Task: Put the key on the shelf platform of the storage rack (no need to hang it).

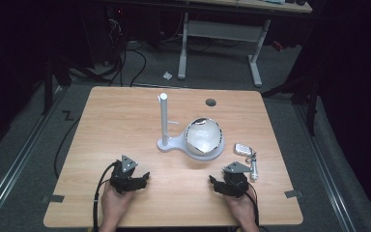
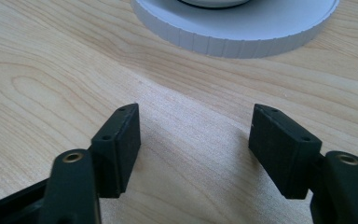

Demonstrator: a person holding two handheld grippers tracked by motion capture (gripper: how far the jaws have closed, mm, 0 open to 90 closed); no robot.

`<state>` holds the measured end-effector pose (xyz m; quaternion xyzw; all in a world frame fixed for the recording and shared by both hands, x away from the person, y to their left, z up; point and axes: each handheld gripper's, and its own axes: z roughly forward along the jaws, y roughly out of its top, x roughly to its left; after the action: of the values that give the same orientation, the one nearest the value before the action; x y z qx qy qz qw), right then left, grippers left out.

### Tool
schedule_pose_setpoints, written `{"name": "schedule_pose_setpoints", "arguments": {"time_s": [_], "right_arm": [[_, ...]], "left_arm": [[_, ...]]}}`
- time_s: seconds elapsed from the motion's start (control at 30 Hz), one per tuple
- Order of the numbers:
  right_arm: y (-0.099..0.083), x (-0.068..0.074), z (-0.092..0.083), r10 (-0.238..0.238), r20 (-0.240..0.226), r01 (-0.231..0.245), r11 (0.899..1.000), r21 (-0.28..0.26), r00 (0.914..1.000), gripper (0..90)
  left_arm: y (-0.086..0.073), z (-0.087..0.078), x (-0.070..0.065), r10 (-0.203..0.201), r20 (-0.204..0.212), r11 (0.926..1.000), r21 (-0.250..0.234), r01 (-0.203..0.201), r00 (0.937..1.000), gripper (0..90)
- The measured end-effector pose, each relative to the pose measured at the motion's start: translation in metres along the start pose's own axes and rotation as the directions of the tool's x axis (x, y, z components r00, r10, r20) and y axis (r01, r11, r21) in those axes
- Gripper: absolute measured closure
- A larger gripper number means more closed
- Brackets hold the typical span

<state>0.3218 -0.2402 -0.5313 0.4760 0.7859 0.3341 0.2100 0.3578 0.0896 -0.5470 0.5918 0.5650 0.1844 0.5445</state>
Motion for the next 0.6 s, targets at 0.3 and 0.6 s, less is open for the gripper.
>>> {"name": "schedule_pose_setpoints", "arguments": {"time_s": [0.3, 0.6], "right_arm": [[0.0001, 0.0005, -0.0005, 0.013, 0.027, -0.013, 1.0, -0.002, 0.9995, 40.3], [0.0033, 0.0009, -0.0008, 0.03, 0.045, -0.03, 0.999, 0.018, 0.9986, 45.5]], "left_arm": [[-0.0001, -0.0002, 0.0, 0.0, -0.001, 1.0, 0.0, 0.0, 1.0, 24.9], [-0.0001, -0.0004, 0.0002, 0.003, -0.002, 1.0, 0.001, -0.003, 1.0, 24.9]]}}
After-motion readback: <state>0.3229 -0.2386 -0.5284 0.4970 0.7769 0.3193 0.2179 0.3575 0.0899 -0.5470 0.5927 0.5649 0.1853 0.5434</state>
